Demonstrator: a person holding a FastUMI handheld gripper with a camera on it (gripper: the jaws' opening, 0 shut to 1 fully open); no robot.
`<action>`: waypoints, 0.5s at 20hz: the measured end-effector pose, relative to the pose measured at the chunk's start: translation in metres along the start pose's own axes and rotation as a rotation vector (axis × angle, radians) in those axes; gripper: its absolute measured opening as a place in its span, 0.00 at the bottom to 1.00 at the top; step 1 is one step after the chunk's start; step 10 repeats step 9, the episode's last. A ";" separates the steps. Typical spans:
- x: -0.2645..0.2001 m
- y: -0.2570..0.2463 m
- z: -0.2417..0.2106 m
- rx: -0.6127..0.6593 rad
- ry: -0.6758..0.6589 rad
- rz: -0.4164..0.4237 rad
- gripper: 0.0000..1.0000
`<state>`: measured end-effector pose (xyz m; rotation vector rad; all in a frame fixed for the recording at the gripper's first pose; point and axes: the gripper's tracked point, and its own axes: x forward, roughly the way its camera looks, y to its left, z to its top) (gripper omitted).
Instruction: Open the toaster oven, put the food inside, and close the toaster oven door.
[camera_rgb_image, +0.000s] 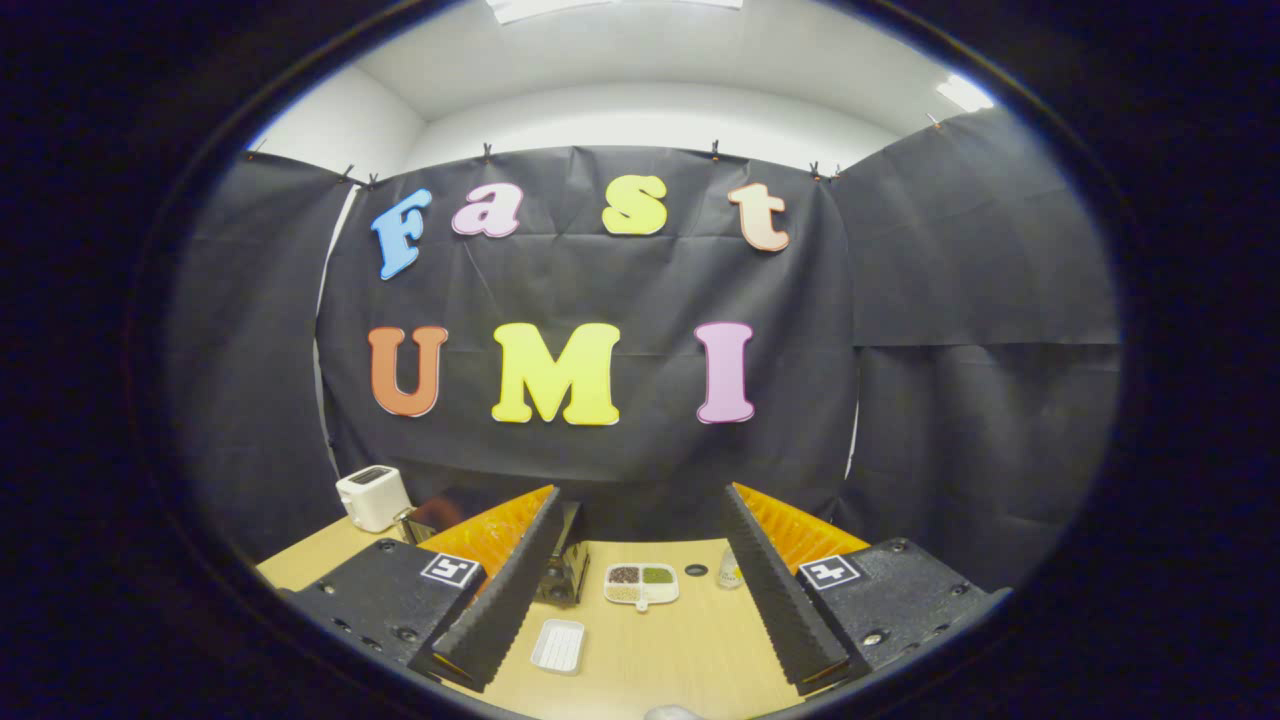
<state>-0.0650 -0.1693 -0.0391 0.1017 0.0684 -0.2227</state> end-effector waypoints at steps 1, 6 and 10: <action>-0.002 0.000 -0.003 0.000 0.005 0.004 1.00; -0.010 -0.016 -0.011 0.034 0.013 -0.019 1.00; -0.013 -0.025 -0.015 0.031 0.016 -0.030 1.00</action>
